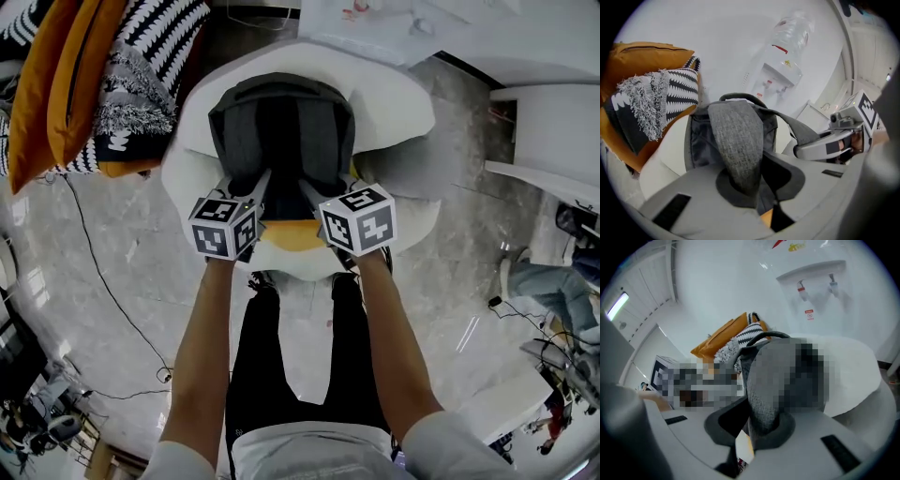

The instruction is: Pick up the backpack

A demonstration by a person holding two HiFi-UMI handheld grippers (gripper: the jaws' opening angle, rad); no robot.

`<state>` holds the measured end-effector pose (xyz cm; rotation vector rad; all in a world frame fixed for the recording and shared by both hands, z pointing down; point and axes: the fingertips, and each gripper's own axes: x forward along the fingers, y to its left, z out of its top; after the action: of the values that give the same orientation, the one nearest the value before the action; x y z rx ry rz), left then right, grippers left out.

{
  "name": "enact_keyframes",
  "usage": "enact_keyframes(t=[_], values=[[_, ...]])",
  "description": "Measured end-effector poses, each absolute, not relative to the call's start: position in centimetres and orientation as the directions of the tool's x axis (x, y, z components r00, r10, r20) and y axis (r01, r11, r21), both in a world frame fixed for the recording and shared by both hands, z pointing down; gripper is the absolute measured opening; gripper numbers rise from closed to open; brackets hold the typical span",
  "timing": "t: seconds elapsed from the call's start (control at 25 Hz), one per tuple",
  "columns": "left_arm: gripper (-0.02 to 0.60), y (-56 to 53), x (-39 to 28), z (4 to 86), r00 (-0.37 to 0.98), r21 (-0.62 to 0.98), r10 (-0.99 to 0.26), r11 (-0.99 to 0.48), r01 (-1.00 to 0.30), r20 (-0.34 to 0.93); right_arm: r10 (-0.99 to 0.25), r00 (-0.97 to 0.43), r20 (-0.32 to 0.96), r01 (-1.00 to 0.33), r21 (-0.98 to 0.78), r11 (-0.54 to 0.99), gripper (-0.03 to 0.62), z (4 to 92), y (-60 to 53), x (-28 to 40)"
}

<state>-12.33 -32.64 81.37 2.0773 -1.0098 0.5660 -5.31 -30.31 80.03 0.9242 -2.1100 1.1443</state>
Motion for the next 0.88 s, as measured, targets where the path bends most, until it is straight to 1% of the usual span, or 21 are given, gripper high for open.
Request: enact_keyframes(t=[0.24, 0.4, 0.88], values=[[0.057, -30.4, -12.3, 80.3, 0.584, 0.438, -0.463, -0.391, -0.81, 0.667, -0.288, -0.614, 0.734, -0.777, -0.498, 0.386, 0.034, 78.6, -28.2, -4.8], [0.057, -28.9, -12.4, 79.4, 0.574, 0.442, -0.459, -0.37, -0.817, 0.678, -0.269, -0.613, 0.743, -0.772, -0.491, 0.403, 0.034, 77.6, -26.8, -4.7], [0.057, -26.2, -11.7, 75.6, 0.592, 0.483, -0.472, -0.342, -0.806, 0.653, -0.273, -0.617, 0.738, -0.767, -0.487, 0.417, 0.034, 73.7, -24.2, -5.1]])
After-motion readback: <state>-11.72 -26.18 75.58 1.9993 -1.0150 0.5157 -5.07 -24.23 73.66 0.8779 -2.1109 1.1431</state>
